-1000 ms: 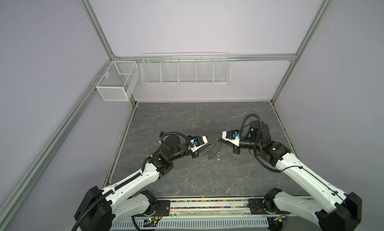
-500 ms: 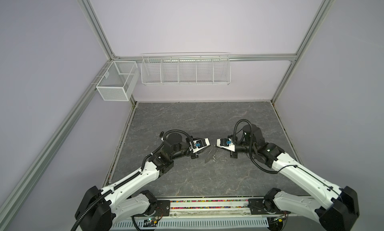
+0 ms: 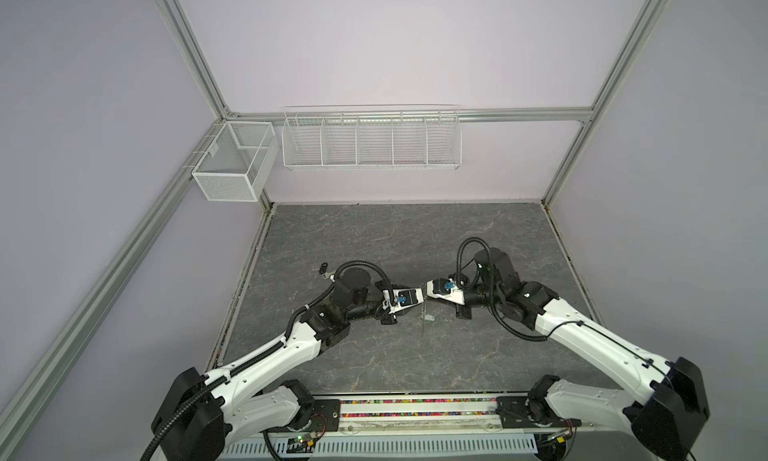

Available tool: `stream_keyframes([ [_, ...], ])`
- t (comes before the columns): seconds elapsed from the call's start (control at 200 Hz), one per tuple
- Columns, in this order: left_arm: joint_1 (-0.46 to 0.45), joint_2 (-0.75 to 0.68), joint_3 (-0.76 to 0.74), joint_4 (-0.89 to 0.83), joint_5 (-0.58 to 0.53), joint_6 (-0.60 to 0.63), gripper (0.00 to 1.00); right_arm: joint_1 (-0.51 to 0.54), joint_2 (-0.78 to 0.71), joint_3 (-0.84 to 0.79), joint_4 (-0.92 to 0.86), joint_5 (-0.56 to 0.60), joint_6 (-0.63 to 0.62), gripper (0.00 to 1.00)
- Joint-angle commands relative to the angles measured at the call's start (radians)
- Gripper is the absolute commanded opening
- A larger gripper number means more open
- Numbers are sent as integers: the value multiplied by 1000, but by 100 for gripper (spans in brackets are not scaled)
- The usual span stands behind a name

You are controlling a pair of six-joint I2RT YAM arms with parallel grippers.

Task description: Put the keys on the keyring

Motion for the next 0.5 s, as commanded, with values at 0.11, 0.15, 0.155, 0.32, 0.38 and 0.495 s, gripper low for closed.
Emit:
stream_keyframes([
  [0.11, -11, 20, 26, -42, -19, 64, 31, 11, 16, 44, -18, -52, -10, 7],
  [0.15, -11, 22, 26, -39, -22, 66, 31, 14, 18, 45, -19, -53, -8, 7],
  [0.155, -11, 22, 26, -39, -22, 66, 31, 14, 18, 46, -20, -53, -8, 7],
  [0.32, -12, 27, 31, -32, -17, 66, 29, 20, 29, 54, -33, -56, -8, 7],
  [0.38, -13, 25, 31, -32, -7, 65, 28, 21, 34, 59, -43, -57, -8, 7],
  [0.495, -14, 21, 31, -34, 9, 62, 24, 25, 45, 69, -54, -55, -9, 7],
])
